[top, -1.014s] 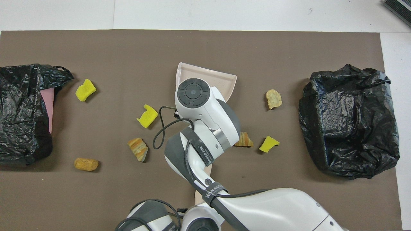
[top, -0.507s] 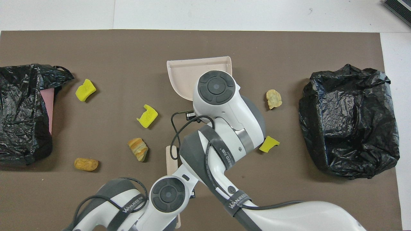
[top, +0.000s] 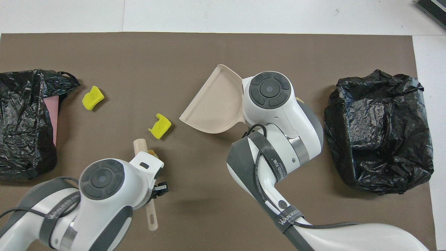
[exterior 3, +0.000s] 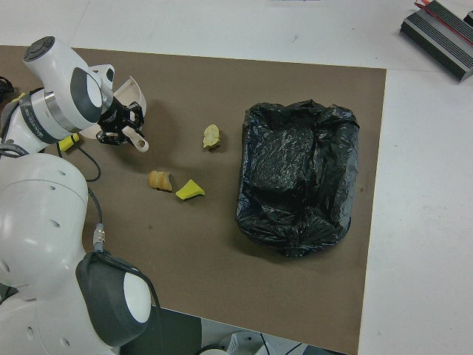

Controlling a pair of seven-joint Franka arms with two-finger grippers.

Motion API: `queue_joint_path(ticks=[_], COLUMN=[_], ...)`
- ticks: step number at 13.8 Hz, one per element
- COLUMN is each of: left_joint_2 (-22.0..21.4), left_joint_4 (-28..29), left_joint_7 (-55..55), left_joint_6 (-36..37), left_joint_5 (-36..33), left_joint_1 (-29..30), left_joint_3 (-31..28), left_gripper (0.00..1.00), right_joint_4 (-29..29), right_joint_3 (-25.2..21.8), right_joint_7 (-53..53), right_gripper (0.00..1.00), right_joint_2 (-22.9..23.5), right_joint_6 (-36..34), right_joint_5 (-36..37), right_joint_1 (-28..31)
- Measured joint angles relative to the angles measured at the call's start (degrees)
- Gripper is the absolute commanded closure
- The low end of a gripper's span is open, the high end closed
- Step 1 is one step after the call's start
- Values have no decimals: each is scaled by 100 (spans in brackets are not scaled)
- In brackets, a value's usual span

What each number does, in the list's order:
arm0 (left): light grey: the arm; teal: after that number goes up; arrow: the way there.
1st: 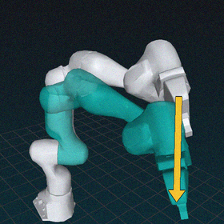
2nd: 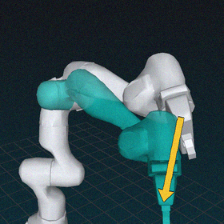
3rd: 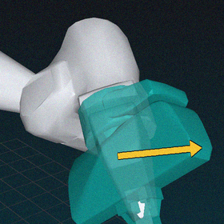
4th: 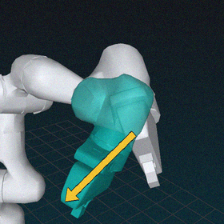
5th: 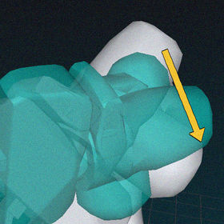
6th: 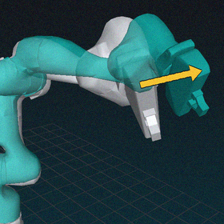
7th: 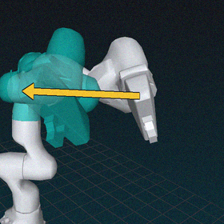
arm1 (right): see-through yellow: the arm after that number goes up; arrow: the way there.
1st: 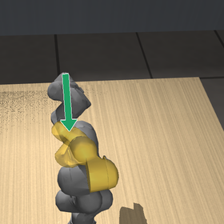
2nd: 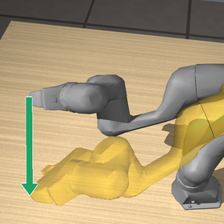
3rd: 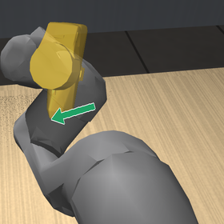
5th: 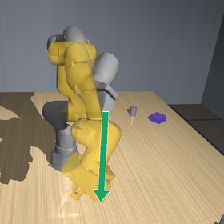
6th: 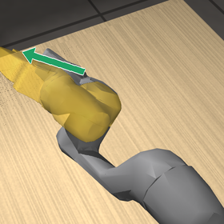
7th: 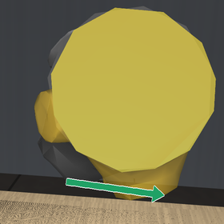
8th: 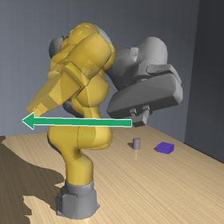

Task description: Sweep and dump trash in bin

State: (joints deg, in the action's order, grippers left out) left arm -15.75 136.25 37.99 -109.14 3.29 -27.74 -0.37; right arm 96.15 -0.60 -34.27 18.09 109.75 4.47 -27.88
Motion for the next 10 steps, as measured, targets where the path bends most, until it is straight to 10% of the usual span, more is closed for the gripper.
queue_joint_path(ticks=[5,10], left_joint_2=[-124,-492], left_joint_4=[1,40], left_joint_7=[-1259,-1900], left_joint_6=[358,1197], left_joint_5=[-198,-210], left_joint_1=[1179,2166], left_joint_3=[-6,-11], left_gripper=[100,100], right_joint_4=[382,831], right_joint_3=[-1,37], right_joint_7=[-2763,-3075], right_gripper=[100,100], right_joint_2=[-94,-89], right_joint_6=[203,401], right_joint_5=[69,523], right_joint_1=[246,-88])
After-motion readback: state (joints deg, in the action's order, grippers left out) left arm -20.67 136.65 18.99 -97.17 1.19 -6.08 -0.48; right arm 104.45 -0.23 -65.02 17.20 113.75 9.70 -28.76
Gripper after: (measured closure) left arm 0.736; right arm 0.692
